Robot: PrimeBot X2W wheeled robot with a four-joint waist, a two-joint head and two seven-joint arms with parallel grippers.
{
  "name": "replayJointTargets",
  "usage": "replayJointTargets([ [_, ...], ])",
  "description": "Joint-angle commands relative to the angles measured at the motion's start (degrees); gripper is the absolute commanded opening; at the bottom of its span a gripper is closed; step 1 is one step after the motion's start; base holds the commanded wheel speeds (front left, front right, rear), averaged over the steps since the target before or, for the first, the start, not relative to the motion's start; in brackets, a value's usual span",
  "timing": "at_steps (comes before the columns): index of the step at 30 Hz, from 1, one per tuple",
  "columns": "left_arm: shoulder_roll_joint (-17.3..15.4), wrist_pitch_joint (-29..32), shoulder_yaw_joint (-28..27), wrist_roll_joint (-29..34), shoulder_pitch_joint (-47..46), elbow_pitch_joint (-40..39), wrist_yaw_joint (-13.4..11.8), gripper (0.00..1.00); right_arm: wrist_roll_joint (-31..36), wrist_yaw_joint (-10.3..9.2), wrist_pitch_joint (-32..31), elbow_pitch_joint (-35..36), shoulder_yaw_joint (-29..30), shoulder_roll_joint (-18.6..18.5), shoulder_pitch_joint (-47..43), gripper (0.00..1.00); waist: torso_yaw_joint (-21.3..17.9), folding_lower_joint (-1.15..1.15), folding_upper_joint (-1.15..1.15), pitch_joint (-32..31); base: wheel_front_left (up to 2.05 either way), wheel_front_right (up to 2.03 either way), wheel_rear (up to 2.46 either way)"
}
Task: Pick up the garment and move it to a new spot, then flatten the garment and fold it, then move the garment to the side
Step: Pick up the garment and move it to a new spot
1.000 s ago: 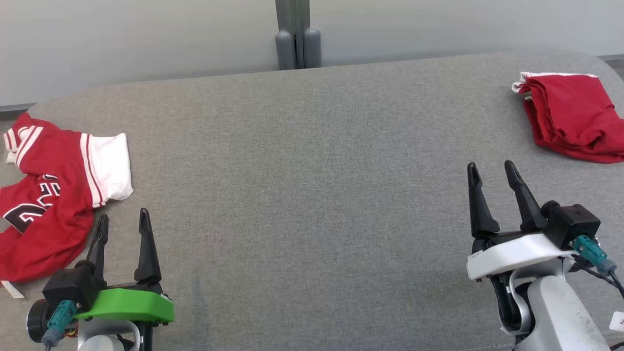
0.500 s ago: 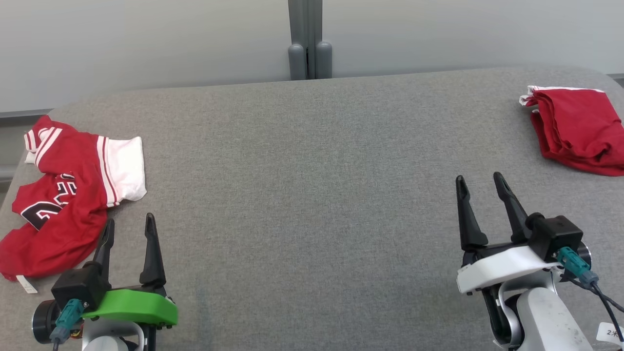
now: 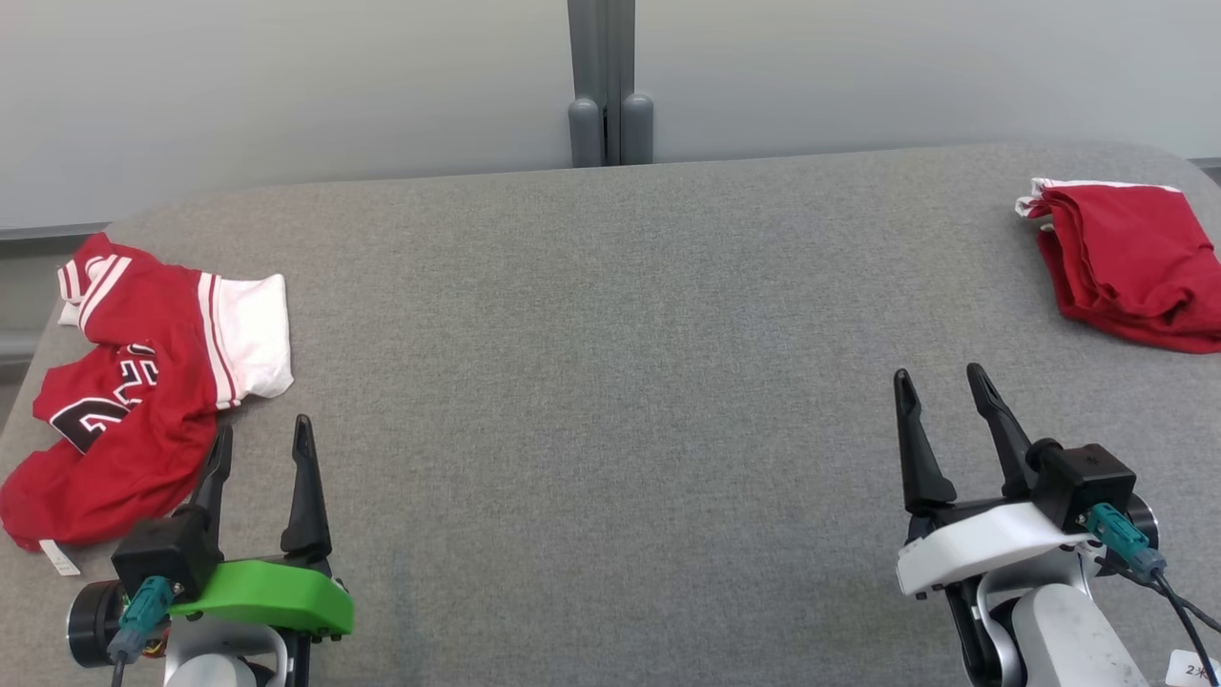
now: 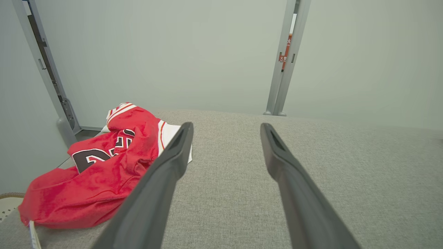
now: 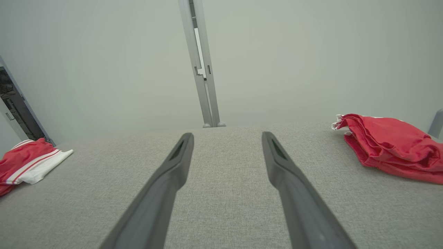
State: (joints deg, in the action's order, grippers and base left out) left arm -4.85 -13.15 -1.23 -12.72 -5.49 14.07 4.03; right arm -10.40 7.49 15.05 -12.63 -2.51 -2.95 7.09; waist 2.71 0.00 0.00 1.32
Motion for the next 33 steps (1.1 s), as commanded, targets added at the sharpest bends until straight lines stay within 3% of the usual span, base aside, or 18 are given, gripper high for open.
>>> replayJointTargets([
  [1, -0.6, 0.2, 0.1, 0.5, 0.4, -0.1, -0.4, 1.00, 0.2, 0.01, 0.2, -0.2, 0.0, 0.0, -0.8, 1.00, 0.0, 0.00, 0.00, -0.1, 0.00, 0.00, 0.00],
  [21, -1.7, 1.4, 0.7, 0.1, 1.3, -0.2, -1.6, 1.00, 0.4, 0.01, 0.2, -1.3, -0.1, 0.0, -1.4, 1.00, 1.4, 0.00, 0.00, -0.8, 0.00, 0.00, 0.00],
  [33, -2.2, 1.8, 0.4, -0.6, 0.5, -0.5, -3.0, 1.00, 0.6, 0.01, 0.2, -1.9, -0.3, 0.0, -1.4, 1.00, 8.2, 0.00, 0.00, 0.4, 0.00, 0.00, 0.00],
])
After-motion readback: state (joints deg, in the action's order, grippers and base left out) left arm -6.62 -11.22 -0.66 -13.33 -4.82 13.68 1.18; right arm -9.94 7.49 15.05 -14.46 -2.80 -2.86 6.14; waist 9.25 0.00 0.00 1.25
